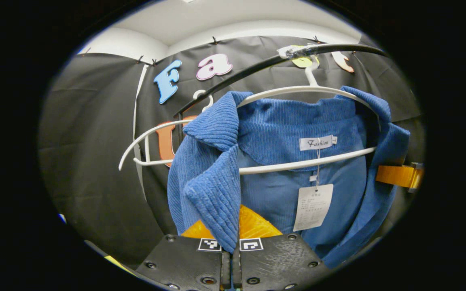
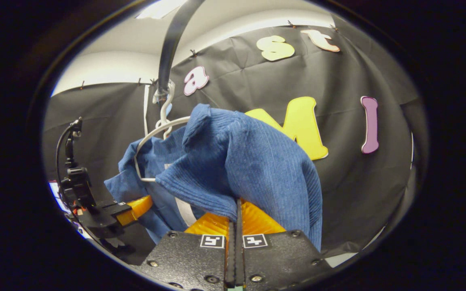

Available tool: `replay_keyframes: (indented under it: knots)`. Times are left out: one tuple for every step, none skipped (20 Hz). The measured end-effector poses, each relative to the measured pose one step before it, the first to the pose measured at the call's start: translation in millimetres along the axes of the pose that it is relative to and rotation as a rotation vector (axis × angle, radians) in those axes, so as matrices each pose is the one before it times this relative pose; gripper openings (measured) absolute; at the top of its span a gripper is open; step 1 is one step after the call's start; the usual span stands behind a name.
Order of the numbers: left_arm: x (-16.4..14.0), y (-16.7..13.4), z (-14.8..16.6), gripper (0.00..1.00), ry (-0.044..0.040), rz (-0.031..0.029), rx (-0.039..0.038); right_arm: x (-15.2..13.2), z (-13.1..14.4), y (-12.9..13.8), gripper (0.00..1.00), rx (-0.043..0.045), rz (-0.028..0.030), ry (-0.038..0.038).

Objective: Grasp the clothes on the hanger with both hands and then place them into the laundry hamper below.

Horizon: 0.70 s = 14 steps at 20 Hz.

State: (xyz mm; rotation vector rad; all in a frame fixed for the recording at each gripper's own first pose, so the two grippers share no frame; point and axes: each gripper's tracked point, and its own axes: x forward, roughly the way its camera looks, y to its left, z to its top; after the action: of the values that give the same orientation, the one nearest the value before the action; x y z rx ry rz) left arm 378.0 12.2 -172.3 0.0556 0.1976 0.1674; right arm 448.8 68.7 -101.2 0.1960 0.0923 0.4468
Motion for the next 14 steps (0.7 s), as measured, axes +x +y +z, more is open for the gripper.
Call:
replay_keyframes:
  knots:
    - [0.48, 3.21, 6.91, 0.00, -0.01254, 0.00713, -0.00139, -2.16, 5.77, 0.80, 0.04, 0.00666, 0.01113, -0.01659]
    - [0.22, 3.95, 7.46, 0.00, -0.01327, 0.01133, -0.00522, -1.75, 5.87, 0.81, 0.04, 0.00603, 0.01779, -0.01750]
    - [2.31, 4.00, 5.03, 0.00, -0.00773, 0.00438, -0.01163, -0.67, 4.57, 0.35, 0.04, 0.00637, 0.01610, -0.01108]
    - [1.86, 3.30, 6.22, 0.00, -0.00940, 0.00794, -0.01142, -0.06, 3.60, 0.66, 0.04, 0.01471, 0.02487, -0.00607]
    - [1.27, 4.07, 1.21, 0.00, -0.00209, 0.00729, -0.01090, 1.76, 2.55, 3.60, 0.04, 0.02949, 0.03471, -0.00038]
    - [1.33, 2.70, 2.42, 0.00, -0.00308, 0.00258, -0.01432, -1.82, -1.29, 1.87, 0.04, 0.04367, 0.02971, 0.00113]
    - [0.89, 2.82, 4.16, 0.00, -0.00118, 0.00579, -0.01272, 0.05, -1.27, 1.34, 0.04, 0.03958, 0.01491, 0.00739]
    - [0.18, 2.14, 2.74, 0.00, -0.00037, 0.00127, -0.00963, -0.73, 3.36, -0.68, 0.04, 0.02818, 0.01268, -0.00438]
    - [0.62, 3.80, 2.65, 0.00, -0.00281, 0.00434, 0.00002, -0.49, 4.49, -1.17, 0.04, 0.01026, -0.00103, -0.00256]
    - [0.71, 2.41, 2.56, 0.00, -0.00554, 0.00366, 0.00597, 0.64, 3.67, -1.33, 0.03, 0.00938, 0.01034, -0.00025]
    - [0.18, 2.28, 3.66, 0.00, -0.00357, 0.00298, 0.00825, 2.14, 2.66, -3.60, 0.04, 0.00990, 0.00560, 0.00016]
    - [1.73, 2.79, 2.78, 0.00, -0.00333, -0.00002, 0.00502, 1.66, 4.30, -0.61, 0.04, 0.01490, 0.01519, 0.00360]
    - [1.44, 2.51, 1.98, 0.00, -0.00246, 0.00175, 0.00139, -0.26, 1.80, 0.16, 0.04, 0.01534, 0.01158, -0.00220]
    - [1.15, 2.88, 2.11, 0.00, 0.00094, 0.00367, -0.00324, -0.49, 4.11, -2.75, 0.04, 0.02036, 0.00766, -0.00358]
